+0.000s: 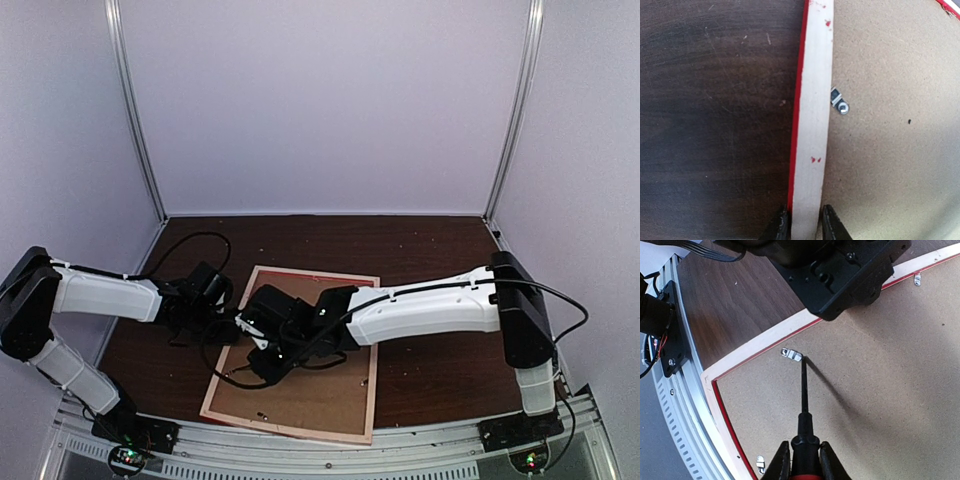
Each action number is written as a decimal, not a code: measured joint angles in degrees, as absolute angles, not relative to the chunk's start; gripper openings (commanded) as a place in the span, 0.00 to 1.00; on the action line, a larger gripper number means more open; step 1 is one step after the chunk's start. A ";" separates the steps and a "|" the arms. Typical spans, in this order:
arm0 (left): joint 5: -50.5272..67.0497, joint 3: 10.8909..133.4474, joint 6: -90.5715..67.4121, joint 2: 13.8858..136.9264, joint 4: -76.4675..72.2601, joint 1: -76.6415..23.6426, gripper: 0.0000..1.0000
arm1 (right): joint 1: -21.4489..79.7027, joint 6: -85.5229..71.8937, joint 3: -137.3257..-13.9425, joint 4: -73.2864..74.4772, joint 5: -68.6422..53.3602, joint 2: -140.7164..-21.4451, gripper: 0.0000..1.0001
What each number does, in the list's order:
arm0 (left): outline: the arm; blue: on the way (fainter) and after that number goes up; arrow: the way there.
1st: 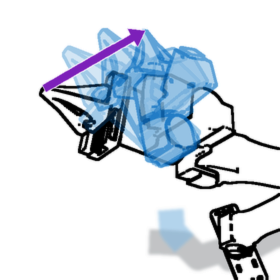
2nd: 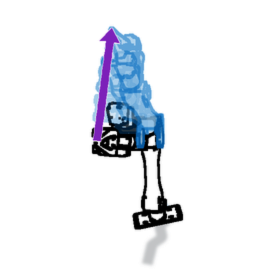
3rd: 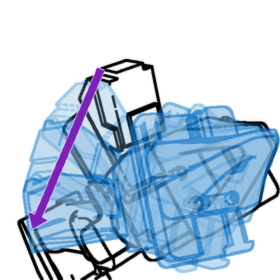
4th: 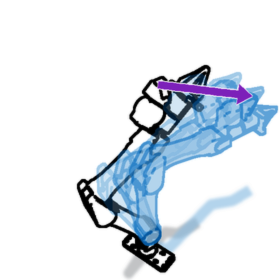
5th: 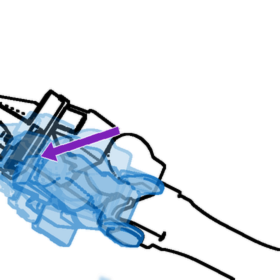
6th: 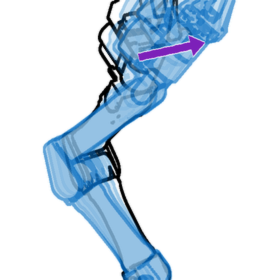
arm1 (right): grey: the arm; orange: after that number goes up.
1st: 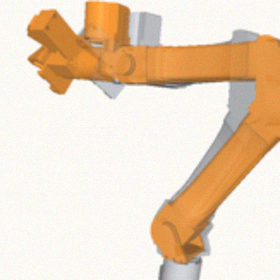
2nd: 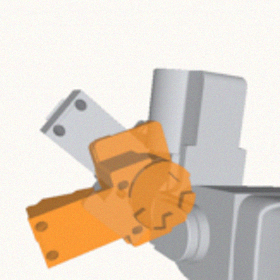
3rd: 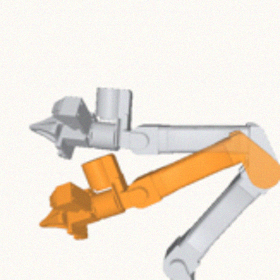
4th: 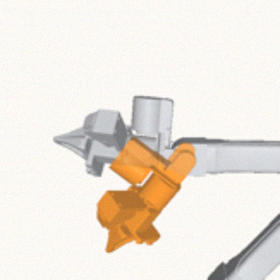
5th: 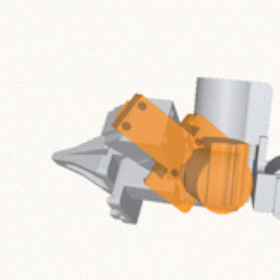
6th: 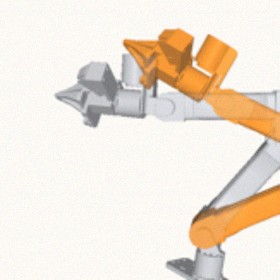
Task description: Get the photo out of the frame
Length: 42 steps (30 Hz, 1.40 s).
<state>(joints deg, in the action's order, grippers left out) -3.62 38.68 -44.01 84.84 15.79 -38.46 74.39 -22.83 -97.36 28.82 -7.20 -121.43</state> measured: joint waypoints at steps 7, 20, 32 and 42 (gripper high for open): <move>-4.01 38.68 -43.90 84.44 16.40 -38.46 0.27 | 74.39 -22.15 -94.15 28.71 -5.78 -118.69 0.00; -6.02 39.57 -41.89 80.82 20.25 -38.46 0.49 | 69.30 -18.74 -84.16 27.66 -2.33 -108.18 0.00; -4.89 39.38 -41.65 77.71 21.08 -38.46 0.45 | 61.04 -14.74 -87.72 24.97 -6.37 -110.24 0.00; -4.93 38.24 -41.30 81.19 19.35 -38.46 0.37 | 60.45 -13.67 -98.04 23.38 -11.33 -120.62 0.00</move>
<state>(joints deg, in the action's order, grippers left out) -4.93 38.24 -41.30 81.19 19.35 -38.46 60.45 -13.67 -98.04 23.38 -11.33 -120.62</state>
